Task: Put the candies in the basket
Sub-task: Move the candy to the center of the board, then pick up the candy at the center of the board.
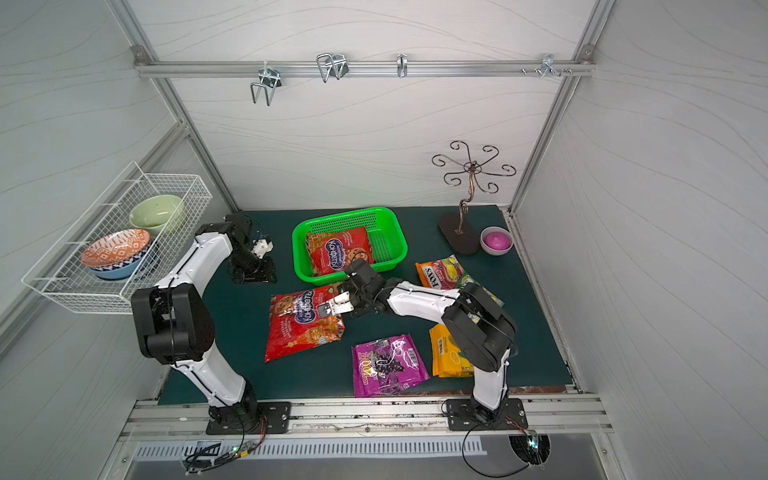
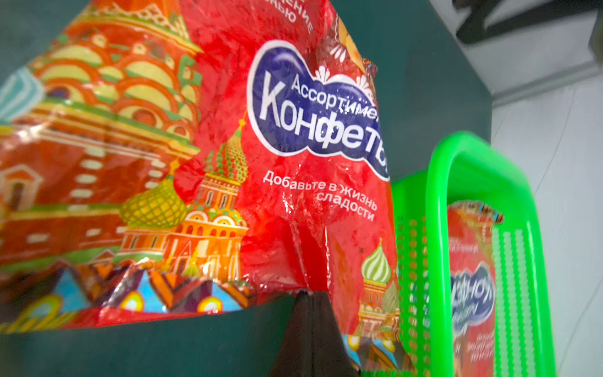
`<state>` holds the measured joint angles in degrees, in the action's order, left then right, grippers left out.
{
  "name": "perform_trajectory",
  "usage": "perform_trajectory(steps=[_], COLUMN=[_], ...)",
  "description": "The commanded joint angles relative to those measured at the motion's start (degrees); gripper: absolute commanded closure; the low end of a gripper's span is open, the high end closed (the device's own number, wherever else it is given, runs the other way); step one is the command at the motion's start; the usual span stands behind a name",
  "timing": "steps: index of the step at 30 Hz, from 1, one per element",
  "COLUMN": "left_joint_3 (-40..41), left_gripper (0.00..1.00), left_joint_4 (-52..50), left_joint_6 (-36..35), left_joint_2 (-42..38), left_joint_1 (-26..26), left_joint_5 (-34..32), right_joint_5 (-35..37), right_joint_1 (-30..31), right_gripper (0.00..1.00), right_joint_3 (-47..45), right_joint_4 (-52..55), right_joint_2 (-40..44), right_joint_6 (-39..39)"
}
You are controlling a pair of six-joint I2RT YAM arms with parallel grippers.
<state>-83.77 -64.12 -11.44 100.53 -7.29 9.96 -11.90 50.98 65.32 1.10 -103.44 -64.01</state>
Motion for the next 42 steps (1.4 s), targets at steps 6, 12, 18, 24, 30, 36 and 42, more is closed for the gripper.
perform_trajectory(steps=[6, 12, 18, 24, 30, 36, 42], left_joint_3=[-0.23, 7.39, 13.25, 20.49, 23.69, 25.95, 27.7], left_gripper=[0.49, 0.5, 0.51, 0.52, 0.57, 0.61, 0.61], left_joint_4=[-1.6, 0.55, 4.5, 12.55, 18.17, 24.33, 27.36], left_joint_6=[-2.57, -2.71, -1.34, 1.62, 3.65, 5.81, 5.82], left_joint_2=[1.8, 1.55, -1.96, -6.35, -4.69, -5.01, -6.16], left_joint_1=[-0.16, -0.18, -0.18, -0.14, -0.18, -0.27, -0.21], left_joint_5=[3.67, 12.45, 18.2, 19.93, 21.28, 20.73, 21.79], right_joint_5=[-2.16, -2.03, 7.46, 1.54, 3.46, -2.4, -2.0], right_joint_1=[-7.37, -9.35, -11.16, -23.04, -18.15, -11.21, -7.56], right_gripper=[0.82, 0.47, 0.41, 0.49, 0.42, 0.44, 0.48], right_joint_3=[-6.05, -7.39, -2.12, 0.93, -3.98, -7.19, -4.05], right_joint_4=[1.34, 0.87, 11.32, 24.74, 22.83, 15.78, 12.4], right_joint_2=[7.41, 13.29, 19.77, 23.1, 24.0, 18.44, 8.24], right_joint_6=[11.45, 29.06, 55.9, 85.71, 88.99, 87.01, 90.93])
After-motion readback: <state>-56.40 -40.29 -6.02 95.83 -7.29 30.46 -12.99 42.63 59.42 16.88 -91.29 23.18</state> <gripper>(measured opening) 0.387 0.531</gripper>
